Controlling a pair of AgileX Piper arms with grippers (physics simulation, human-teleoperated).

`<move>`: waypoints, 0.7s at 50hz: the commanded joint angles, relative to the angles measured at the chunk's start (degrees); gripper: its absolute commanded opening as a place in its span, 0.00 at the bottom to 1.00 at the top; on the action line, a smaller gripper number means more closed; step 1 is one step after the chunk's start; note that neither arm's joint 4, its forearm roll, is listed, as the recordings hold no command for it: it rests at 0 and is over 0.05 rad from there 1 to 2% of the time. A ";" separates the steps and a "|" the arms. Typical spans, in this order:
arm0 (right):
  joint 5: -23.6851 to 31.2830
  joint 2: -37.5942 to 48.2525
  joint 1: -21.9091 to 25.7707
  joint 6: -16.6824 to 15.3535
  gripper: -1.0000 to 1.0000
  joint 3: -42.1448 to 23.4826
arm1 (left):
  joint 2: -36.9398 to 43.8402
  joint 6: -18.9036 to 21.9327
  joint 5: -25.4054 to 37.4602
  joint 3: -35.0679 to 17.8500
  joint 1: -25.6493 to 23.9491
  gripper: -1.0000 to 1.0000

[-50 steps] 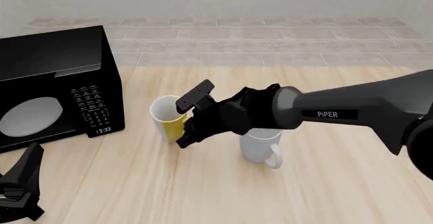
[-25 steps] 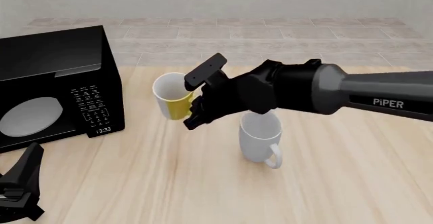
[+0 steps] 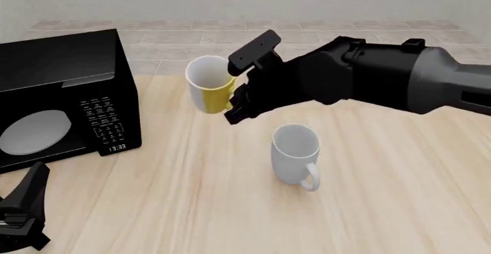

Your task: Put the yellow and white mug to the front of the white mug.

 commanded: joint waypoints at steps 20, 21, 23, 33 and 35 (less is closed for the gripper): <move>3.92 -6.06 -7.10 -0.12 0.00 -0.02 | 0.02 0.01 -0.39 0.00 -0.06 1.00; 4.11 -6.45 -7.51 0.40 0.00 -0.24 | 0.02 0.00 -0.39 0.00 -0.07 1.00; 4.42 -6.74 -8.01 0.74 0.00 -0.45 | 0.02 0.01 -0.39 0.00 -0.07 1.00; 5.39 -7.88 -10.21 0.25 0.00 -0.33 | 0.02 0.01 -0.38 0.00 -0.07 1.00; 5.51 -8.27 -10.67 0.25 0.00 -0.12 | 0.02 0.01 -0.39 0.00 -0.07 1.00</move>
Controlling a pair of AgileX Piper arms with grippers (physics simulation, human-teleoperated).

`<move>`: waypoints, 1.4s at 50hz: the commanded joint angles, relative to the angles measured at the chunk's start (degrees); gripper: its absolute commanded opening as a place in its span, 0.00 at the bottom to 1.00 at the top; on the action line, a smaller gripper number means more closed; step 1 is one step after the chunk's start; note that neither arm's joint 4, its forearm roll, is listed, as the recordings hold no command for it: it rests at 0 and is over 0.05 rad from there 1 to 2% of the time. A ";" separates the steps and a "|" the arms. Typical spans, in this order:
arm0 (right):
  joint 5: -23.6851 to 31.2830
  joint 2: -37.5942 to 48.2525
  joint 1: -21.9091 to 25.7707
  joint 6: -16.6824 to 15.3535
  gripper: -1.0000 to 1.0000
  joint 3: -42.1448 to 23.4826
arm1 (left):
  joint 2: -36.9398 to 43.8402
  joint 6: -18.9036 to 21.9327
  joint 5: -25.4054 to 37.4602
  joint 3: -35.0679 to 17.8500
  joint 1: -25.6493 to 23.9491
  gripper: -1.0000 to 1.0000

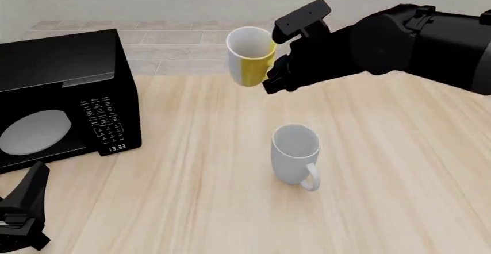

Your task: Put the yellow and white mug to the front of the white mug.

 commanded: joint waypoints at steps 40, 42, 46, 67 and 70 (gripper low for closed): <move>-0.56 -3.58 -10.19 1.61 0.00 4.22 | 0.02 0.01 -0.40 0.00 -0.06 1.00; -1.06 -3.40 -10.51 1.51 0.00 4.73 | 0.02 0.01 -0.39 0.00 -0.07 1.00; -1.56 -3.14 -10.86 1.61 0.00 5.30 | 0.02 0.00 -0.40 0.00 -0.07 1.00; -2.16 -3.46 -14.99 1.46 0.00 6.13 | 0.02 0.00 -0.41 0.00 -0.07 1.00; -2.34 -3.61 -15.45 1.38 0.00 6.36 | 0.02 0.00 -0.39 0.00 -0.07 1.00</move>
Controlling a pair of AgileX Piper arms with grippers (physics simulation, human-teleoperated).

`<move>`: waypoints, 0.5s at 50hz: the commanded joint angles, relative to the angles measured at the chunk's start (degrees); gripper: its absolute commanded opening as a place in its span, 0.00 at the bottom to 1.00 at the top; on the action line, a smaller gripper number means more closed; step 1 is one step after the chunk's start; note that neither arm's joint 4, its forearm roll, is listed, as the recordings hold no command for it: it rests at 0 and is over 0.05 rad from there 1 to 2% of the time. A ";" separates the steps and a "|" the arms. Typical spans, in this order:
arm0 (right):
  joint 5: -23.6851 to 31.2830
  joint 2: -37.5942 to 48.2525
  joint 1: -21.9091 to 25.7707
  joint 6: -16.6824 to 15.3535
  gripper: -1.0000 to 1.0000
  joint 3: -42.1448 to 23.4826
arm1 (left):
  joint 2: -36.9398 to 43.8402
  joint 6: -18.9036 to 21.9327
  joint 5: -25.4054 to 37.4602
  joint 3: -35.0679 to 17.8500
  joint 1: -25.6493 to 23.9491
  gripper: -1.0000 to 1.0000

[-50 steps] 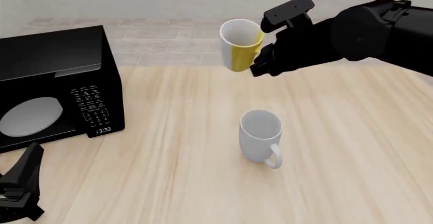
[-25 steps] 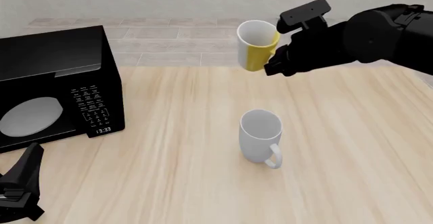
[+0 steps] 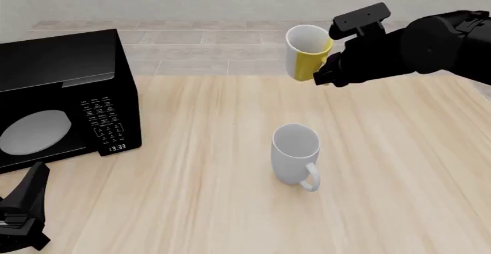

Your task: Put the yellow and white mug to the front of the white mug.

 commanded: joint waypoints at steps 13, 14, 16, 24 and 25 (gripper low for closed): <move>-1.69 0.28 -2.26 0.57 0.00 1.29 | 0.02 0.00 -0.38 0.00 -0.07 1.00; -1.86 0.46 -2.23 0.61 0.00 1.34 | 0.02 0.01 -0.39 0.00 -0.09 1.00; -2.21 0.92 -2.20 0.52 0.00 1.37 | 0.02 0.01 -0.39 0.00 -0.07 1.00; -3.20 2.40 -2.02 0.91 0.00 1.19 | 0.02 0.01 -0.39 0.00 -0.08 1.00; -3.31 2.60 -2.02 1.00 0.00 1.13 | 0.02 0.00 -0.39 0.00 -0.07 1.00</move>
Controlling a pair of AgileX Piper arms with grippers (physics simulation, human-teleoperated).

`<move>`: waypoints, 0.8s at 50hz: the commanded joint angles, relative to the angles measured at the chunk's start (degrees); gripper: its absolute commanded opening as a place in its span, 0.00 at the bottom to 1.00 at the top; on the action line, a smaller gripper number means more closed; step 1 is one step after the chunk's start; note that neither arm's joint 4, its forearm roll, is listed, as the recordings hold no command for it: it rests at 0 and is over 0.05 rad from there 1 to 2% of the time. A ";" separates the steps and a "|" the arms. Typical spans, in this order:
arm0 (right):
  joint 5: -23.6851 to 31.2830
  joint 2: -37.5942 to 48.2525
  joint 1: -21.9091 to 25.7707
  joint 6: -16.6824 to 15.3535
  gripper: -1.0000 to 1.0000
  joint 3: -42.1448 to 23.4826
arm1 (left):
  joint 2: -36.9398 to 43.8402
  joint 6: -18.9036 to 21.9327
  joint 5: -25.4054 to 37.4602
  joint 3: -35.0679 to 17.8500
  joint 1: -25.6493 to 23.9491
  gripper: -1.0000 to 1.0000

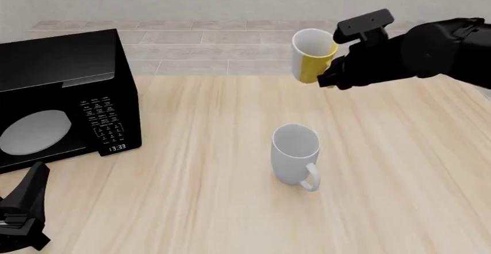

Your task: Put the yellow and white mug to the front of the white mug.

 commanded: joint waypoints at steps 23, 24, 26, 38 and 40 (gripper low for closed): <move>-5.75 7.33 0.21 1.80 0.00 -0.04 | 0.02 0.01 -0.39 0.00 -0.06 1.00; -5.93 7.61 0.23 1.88 0.00 -0.07 | 0.02 0.00 -0.39 0.00 -0.07 1.00; -6.28 8.21 0.16 1.81 0.00 -0.12 | 0.02 0.00 -0.39 0.00 -0.07 1.00; -8.15 12.05 -0.62 2.03 0.00 -0.85 | 0.02 -0.01 -0.39 0.00 -0.07 1.00; -8.48 12.68 -0.55 2.20 0.00 -0.98 | 0.02 -0.01 -0.39 0.00 -0.07 1.00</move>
